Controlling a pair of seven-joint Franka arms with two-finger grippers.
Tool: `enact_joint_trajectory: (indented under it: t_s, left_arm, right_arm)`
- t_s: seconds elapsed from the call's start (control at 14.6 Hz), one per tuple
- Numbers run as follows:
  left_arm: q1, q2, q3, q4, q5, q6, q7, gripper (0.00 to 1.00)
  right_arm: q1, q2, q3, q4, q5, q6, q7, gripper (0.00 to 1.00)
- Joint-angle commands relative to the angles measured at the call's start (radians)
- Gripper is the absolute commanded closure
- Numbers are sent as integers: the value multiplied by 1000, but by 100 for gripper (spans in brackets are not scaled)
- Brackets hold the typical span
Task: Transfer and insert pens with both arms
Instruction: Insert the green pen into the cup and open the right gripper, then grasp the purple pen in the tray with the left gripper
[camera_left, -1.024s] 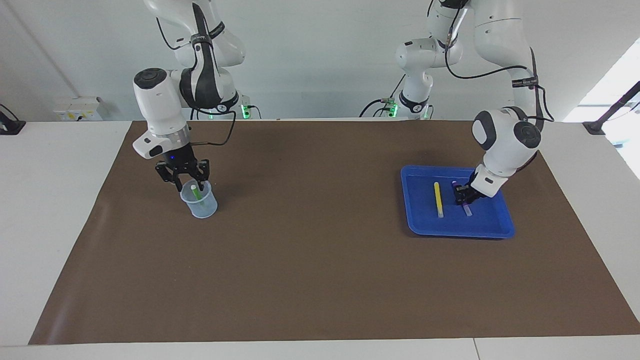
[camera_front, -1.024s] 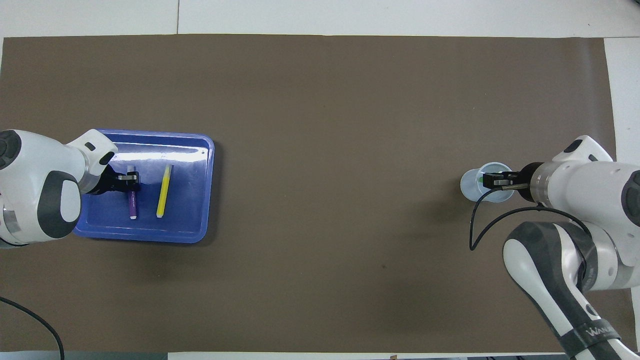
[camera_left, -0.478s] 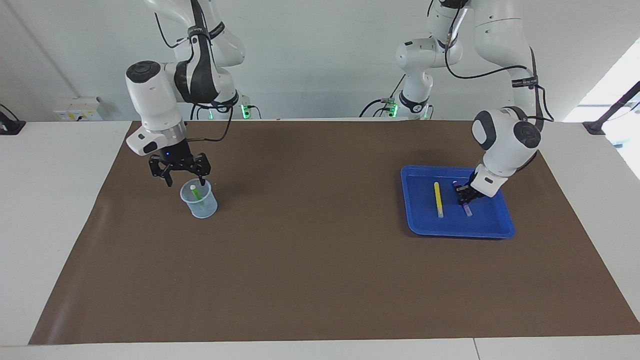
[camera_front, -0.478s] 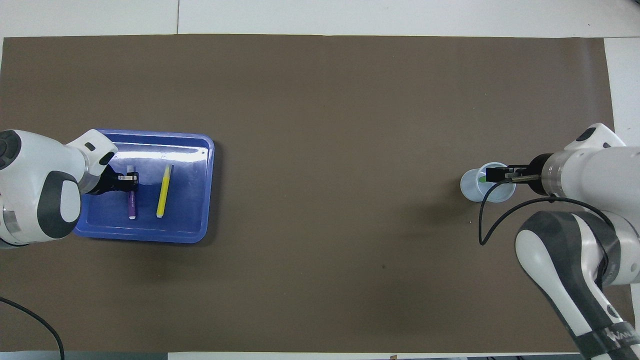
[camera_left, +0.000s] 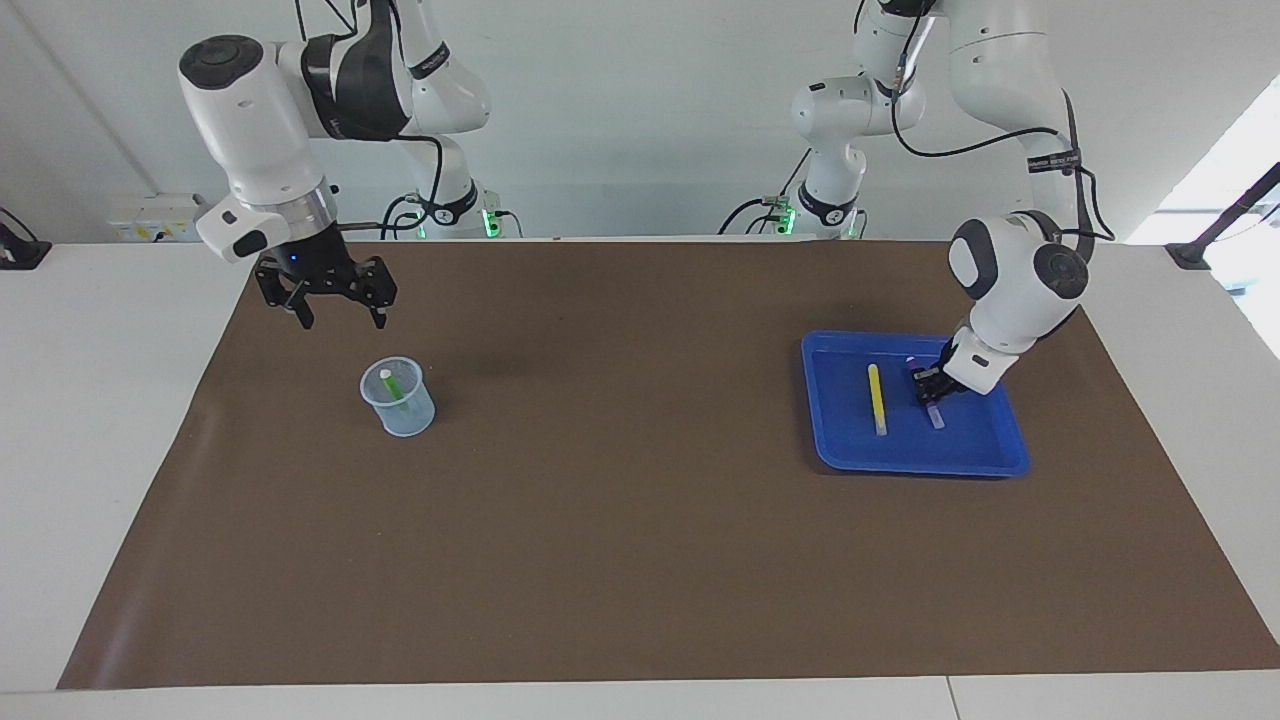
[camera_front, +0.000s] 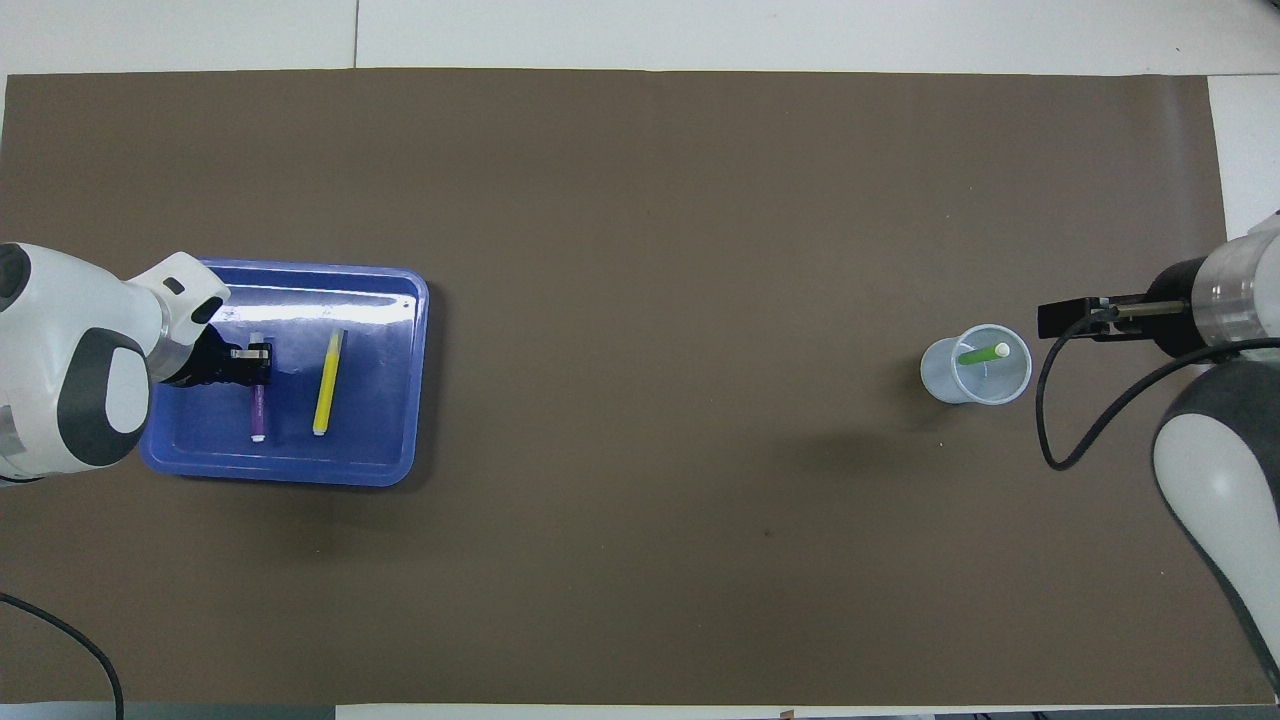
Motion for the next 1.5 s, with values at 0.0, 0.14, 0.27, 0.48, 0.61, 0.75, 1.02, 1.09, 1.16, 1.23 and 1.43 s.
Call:
enact_joint_trajectory:
  t_s: [0.0, 0.14, 0.27, 0.48, 0.61, 0.75, 1.02, 1.09, 1.16, 1.23, 1.43]
  left_arm:
    - [9, -11, -4, 52, 21, -89, -2, 100]
    - [9, -17, -4, 93, 20, -150, -4, 100]
    - [9, -20, -6, 155, 20, -245, -10, 100]
    - [-5, -29, -12, 253, -3, -416, -120, 100]
    - [-11, -40, -26, 316, -82, -545, -296, 100]
    - [-19, -68, -47, 344, -164, -609, -478, 100]
    - [-57, -161, -67, 336, -415, -627, -894, 100]
    - [-87, -178, -69, 333, -464, -620, -1012, 100]
    - [-116, -183, -69, 331, -524, -612, -1119, 100]
    - [-135, -186, -69, 331, -595, -603, -1206, 100]
    - [-218, -224, -70, 278, -741, -500, -1390, 100]
  right_arm:
    - [2, 75, 9, 182, -23, -151, 45, 0]
    - [3, 115, 11, 288, -25, -242, 50, 0]
    - [3, 126, 12, 336, -32, -291, 50, 0]
    - [3, 109, 15, 322, -32, -308, 51, 0]
    - [3, 100, 15, 302, -31, -308, 51, 0]
    - [3, 92, 20, 288, -25, -306, 51, 0]
    - [3, 93, 49, 291, 40, -303, 58, 0]
    - [3, 93, 52, 291, 88, -294, 58, 0]
    - [3, 93, 54, 290, 145, -280, 59, 0]
    - [3, 93, 66, 288, 194, -252, 65, 0]
    - [3, 95, 119, 282, 286, -190, 123, 0]
